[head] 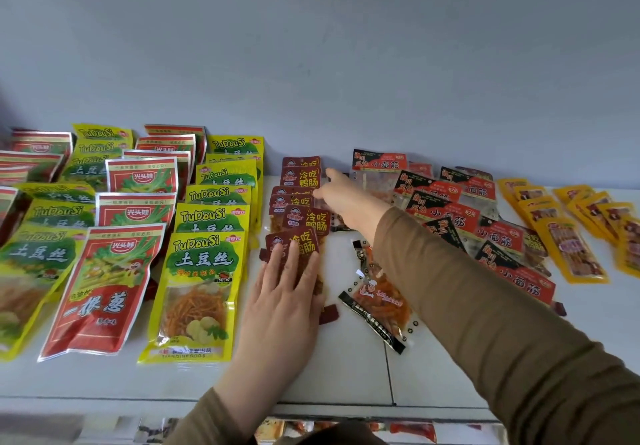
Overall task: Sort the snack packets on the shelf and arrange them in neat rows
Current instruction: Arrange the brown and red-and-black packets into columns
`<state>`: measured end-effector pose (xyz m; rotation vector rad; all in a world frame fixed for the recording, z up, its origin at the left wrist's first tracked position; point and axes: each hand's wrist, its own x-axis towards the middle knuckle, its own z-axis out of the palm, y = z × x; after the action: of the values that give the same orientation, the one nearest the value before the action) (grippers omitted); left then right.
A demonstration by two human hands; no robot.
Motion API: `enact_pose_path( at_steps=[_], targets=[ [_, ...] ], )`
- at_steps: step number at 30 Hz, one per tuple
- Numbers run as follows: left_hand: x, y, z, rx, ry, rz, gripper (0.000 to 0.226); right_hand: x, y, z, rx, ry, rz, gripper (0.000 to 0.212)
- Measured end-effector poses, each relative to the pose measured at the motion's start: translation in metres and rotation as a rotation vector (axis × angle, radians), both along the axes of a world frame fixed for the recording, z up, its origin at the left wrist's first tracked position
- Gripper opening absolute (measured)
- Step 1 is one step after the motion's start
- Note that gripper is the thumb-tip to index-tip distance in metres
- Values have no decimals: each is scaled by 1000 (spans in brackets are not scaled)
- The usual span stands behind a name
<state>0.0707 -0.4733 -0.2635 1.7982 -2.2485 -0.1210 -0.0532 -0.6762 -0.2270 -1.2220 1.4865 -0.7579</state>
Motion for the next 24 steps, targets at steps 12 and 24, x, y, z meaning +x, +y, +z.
enact_pose_path(
  at_steps=[12,24],
  targets=[
    [11,-6,-9,64,6,-44,66,27,20,-11,121,-601,-364,18],
    [2,-30,-9,49,-83,38,61,28,28,-9,49,-536,-312,42]
  ],
)
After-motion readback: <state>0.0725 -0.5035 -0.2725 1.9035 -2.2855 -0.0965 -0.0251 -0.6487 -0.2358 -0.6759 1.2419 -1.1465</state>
